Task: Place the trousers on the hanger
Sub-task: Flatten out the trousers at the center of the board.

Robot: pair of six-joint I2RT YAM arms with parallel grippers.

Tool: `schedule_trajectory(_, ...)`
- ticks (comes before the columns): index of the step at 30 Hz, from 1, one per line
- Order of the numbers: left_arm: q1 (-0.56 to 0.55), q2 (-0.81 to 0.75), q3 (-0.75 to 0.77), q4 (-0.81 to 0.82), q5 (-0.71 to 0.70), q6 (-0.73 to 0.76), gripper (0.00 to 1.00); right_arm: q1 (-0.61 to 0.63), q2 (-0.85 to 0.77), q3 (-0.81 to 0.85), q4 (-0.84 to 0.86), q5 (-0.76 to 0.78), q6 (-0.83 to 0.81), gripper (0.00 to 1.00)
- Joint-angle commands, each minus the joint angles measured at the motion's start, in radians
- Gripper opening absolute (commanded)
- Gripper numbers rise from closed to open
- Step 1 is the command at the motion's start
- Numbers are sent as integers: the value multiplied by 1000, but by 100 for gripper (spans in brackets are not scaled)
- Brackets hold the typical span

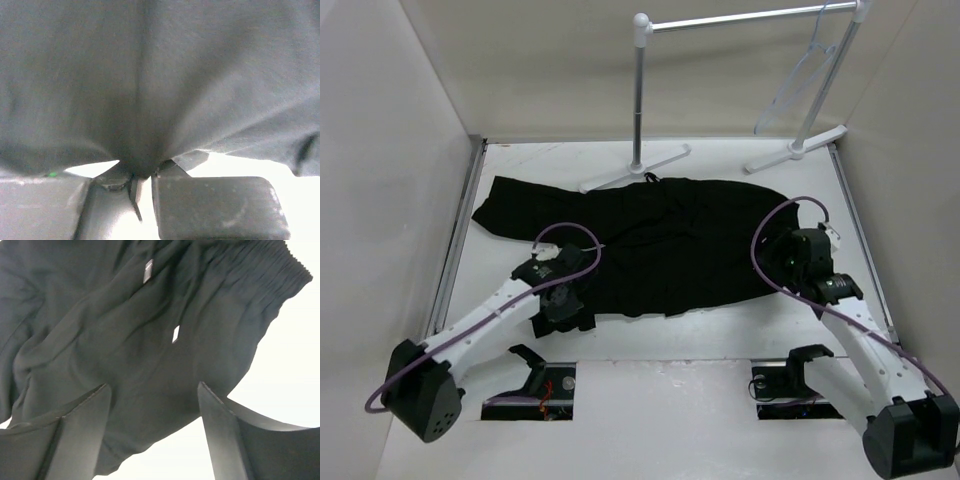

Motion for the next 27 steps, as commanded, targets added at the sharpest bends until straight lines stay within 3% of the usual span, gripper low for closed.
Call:
schedule_trajectory(1,-9,-75,140,-262,-67,73,3,-47,15,-22,66,6,25,80)
schedule_trajectory(6,-20,-26,359,-426,-168,132,4,-141,118,-20,114,6,40,85)
schedule_trajectory(11,-35,10,300,-372,-85,134,11,-155,115,-12,69,52,40,86)
schedule_trajectory(14,-8,-5,226,-296,-24,116,12,-182,100,-54,57,72,45,82)
schedule_trajectory(19,34,15,201,-214,41,165,9,-233,214,-57,130,51,40,61)
schedule_trajectory(25,5,73,258,-206,27,240,9,-381,368,4,221,-26,72,13)
schedule_trajectory(27,-14,96,281,-219,30,281,10,-453,382,38,223,-2,101,10)
